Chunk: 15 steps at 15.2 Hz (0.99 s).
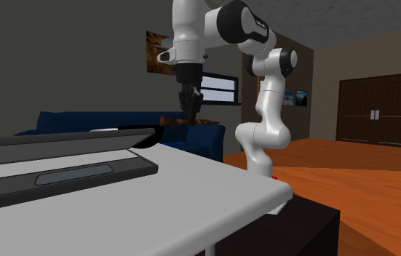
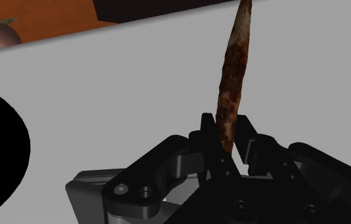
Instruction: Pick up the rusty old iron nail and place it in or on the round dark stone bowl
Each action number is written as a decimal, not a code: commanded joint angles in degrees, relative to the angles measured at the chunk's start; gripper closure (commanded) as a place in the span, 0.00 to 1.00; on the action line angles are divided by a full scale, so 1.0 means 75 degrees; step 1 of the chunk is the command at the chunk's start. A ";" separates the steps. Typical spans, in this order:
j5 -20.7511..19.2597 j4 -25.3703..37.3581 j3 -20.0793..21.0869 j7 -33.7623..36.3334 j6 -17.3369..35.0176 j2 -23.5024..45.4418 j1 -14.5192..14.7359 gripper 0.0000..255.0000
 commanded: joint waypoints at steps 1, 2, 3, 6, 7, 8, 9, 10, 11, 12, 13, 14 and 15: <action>-0.0001 0.0203 -0.0003 -0.0018 -0.0198 0.0007 -0.0003 1.00; -0.0002 0.0317 -0.0003 -0.0025 -0.0299 0.0020 -0.0005 1.00; -0.0003 0.0433 -0.0003 -0.0033 -0.0400 0.0034 -0.0006 1.00; -0.0008 0.0790 -0.0001 -0.0054 -0.0704 0.0086 -0.0011 1.00; -0.0010 0.0913 -0.0001 -0.0062 -0.0806 0.0107 -0.0013 1.00; -0.0012 0.1037 0.0000 -0.0069 -0.0907 0.0130 -0.0014 1.00; -0.0012 0.1087 0.0000 -0.0071 -0.0950 0.0138 -0.0015 1.00; -0.0078 0.1066 -0.0131 -0.0260 -0.0931 0.0120 -0.0082 1.00; -0.0144 0.1052 -0.0262 -0.0448 -0.0912 0.0108 -0.0149 1.00; -0.0209 0.1045 -0.0394 -0.0635 -0.0891 0.0105 -0.0217 1.00; -0.0275 0.1047 -0.0525 -0.0822 -0.0869 0.0110 -0.0283 1.00; -0.0340 0.1058 -0.0657 -0.1008 -0.0846 0.0124 -0.0350 1.00; -0.0404 0.1076 -0.0788 -0.1195 -0.0822 0.0145 -0.0416 1.00</action>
